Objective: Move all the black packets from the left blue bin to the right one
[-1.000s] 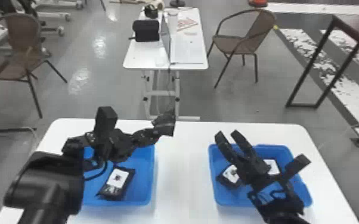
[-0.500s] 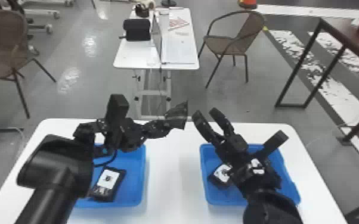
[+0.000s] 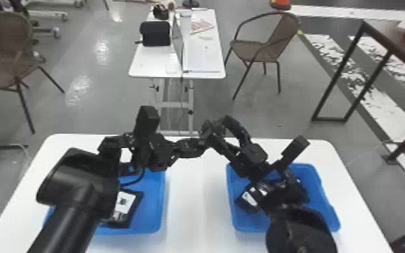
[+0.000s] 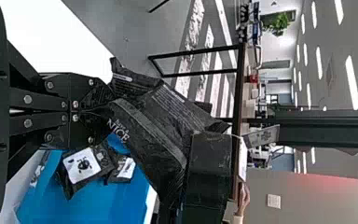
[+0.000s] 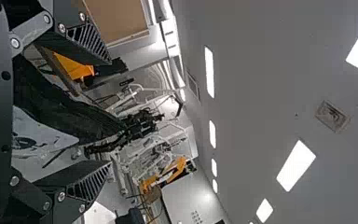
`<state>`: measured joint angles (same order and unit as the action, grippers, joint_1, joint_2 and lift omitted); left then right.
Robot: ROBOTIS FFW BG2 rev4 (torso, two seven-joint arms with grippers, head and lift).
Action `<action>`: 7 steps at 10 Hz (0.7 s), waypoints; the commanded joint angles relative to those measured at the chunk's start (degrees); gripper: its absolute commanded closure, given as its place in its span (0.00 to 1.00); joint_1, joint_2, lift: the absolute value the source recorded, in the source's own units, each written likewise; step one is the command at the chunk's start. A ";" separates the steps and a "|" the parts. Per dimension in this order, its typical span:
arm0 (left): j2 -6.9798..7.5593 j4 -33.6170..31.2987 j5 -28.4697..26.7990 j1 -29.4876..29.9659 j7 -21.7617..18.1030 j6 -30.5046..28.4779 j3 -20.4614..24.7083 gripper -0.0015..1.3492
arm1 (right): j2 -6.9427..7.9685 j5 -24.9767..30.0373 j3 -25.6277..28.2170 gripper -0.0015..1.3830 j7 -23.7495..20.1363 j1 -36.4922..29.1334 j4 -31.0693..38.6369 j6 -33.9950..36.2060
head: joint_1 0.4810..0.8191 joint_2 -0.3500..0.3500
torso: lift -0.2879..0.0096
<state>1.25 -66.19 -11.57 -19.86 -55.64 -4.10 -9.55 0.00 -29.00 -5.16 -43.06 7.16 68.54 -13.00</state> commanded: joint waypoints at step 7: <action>-1.25 0.09 3.22 1.58 0.62 2.51 3.57 0.59 | 0.05 -0.44 -0.64 0.92 1.93 -0.83 0.54 1.48 | 0.63 0.40 | 0.97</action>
<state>0.28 -66.09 -9.28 -18.97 -55.12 -1.90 -7.18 0.01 -28.78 -5.87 -41.13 6.46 69.11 -11.28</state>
